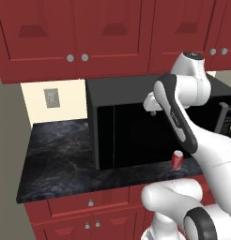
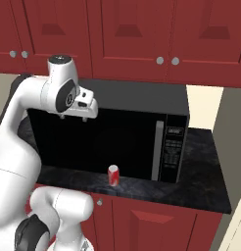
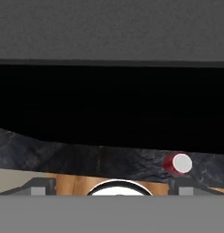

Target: Four empty soda cans are scattered around the kitchen. Gather all the cans and cluster them next to the stove for recycling.

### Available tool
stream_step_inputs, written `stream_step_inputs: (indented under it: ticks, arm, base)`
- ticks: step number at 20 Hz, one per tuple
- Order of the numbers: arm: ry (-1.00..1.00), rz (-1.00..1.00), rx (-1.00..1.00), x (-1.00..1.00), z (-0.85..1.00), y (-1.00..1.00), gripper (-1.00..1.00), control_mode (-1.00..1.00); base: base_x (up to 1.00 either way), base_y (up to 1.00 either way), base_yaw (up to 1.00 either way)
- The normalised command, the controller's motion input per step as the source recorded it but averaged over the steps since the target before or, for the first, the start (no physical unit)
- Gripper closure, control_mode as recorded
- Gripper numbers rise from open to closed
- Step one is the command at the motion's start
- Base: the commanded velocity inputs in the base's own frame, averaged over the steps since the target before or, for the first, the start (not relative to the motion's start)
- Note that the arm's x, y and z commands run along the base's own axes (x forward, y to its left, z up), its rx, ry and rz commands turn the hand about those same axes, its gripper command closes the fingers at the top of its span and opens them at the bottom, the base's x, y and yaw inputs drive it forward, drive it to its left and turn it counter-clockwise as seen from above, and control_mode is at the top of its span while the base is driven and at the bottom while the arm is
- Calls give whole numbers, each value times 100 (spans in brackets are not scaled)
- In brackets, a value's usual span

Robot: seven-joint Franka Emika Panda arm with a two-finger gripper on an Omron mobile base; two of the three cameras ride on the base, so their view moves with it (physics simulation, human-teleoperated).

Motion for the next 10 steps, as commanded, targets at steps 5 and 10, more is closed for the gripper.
stream_step_inputs:
  ticks: [5, 10]
  arm:
    - [0, -2, 0, -32, -3, -7, -100, -100]
    - [0, -4, 0, -33, -1, -14, -100, -100]
  base:
    - [0, 0, 0]
    - [0, 0, 0]
